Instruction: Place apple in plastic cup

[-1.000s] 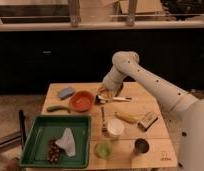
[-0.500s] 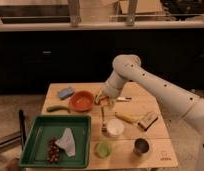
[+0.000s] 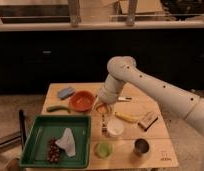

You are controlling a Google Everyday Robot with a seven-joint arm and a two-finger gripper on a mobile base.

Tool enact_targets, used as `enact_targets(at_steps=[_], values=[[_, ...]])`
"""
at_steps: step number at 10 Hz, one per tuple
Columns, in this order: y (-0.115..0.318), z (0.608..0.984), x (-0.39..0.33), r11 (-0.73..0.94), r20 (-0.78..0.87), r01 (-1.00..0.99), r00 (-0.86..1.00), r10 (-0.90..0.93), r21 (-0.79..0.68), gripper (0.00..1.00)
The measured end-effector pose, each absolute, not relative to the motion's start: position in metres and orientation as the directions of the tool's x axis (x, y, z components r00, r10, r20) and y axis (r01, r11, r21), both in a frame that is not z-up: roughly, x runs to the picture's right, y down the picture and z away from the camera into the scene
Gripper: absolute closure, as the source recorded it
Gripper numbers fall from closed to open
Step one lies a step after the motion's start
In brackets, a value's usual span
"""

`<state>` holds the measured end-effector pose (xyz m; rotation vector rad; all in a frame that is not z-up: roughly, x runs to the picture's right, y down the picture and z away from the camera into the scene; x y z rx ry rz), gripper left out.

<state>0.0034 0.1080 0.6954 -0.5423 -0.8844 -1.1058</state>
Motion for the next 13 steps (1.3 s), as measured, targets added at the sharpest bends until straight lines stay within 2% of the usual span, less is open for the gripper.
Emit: enact_targets(at_steps=[13], values=[[0.181,0.65,0.01,0.176,0.934,0.984,0.036,-0.355,0.029,0.91]])
